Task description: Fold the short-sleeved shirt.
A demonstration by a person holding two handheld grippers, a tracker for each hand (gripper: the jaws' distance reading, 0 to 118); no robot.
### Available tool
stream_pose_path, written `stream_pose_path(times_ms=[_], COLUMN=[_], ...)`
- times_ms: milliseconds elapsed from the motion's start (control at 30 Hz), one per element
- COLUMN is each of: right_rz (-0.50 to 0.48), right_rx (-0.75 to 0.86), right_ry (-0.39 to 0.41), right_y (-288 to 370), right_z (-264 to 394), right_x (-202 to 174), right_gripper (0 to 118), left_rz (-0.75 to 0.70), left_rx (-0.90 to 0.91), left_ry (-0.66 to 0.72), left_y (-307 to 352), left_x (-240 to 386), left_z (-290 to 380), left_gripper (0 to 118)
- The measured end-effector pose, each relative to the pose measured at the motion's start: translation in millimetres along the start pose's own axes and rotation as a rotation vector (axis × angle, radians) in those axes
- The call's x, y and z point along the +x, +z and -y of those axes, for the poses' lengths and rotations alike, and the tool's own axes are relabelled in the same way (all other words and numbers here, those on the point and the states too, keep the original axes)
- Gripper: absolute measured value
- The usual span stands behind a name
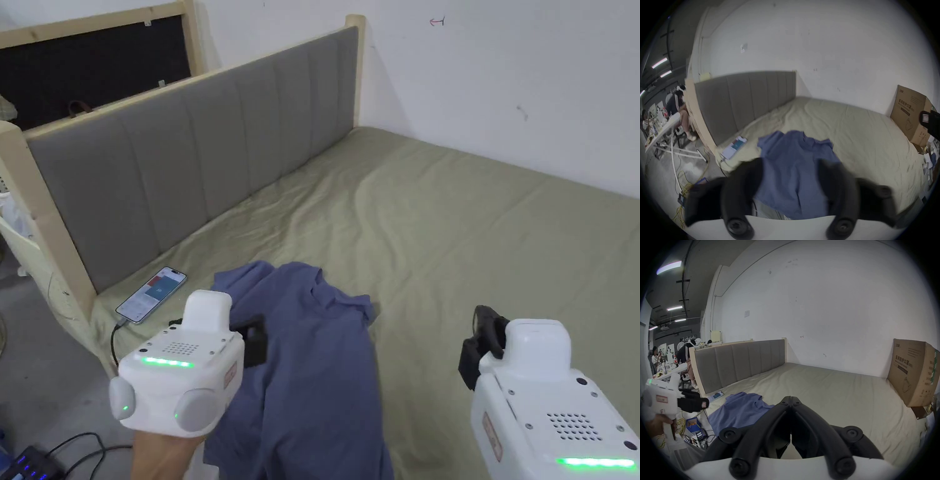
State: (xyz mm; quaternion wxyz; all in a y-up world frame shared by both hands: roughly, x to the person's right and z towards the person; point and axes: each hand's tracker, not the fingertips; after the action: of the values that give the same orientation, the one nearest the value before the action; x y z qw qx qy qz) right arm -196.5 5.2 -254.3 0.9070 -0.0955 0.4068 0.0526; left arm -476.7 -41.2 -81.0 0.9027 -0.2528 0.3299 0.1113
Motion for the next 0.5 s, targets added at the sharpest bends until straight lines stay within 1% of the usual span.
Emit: stream_pose_path(times_ms=[33, 67, 100, 133, 233, 367, 433, 500], right_rz=[0.011, 0.021, 0.026, 0.041, 0.076, 0.135, 0.159, 0.181], right_rx=[-0.006, -0.013, -0.019, -0.03, -0.052, -0.089, -0.104, -0.118], right_ry=[-0.001, -0.001, 0.002, 0.007, 0.013, 0.016, 0.012, 0.003], right_y=[0, -1, -1, -1, 0, 0, 1, 2], right_z=[1, 3, 5, 7, 13, 21, 25, 28], right_x=[4, 10, 15, 20, 37, 59, 70, 81], right_gripper=[0, 0, 0, 0, 0, 0, 0, 0], left_rz=[0.012, 0.009, 0.008, 0.01, 0.011, 0.026, 0.009, -0.007], left_rx=[-0.034, -0.07, -0.1, -0.093, -0.243, -0.349, -0.418, -0.445], left_ry=[0.005, 0.014, 0.02, 0.016, 0.034, 0.046, 0.03, 0.017], left_y=[-11, -26, -40, -54, -98, -151, -171, -180], left_x=[2, 5, 5, 6, 10, 13, 16, 24], left_z=[0, 1, 3, 3, 6, 16, 22, 28], left_gripper=[103, 110, 110, 110, 110, 110, 110, 108])
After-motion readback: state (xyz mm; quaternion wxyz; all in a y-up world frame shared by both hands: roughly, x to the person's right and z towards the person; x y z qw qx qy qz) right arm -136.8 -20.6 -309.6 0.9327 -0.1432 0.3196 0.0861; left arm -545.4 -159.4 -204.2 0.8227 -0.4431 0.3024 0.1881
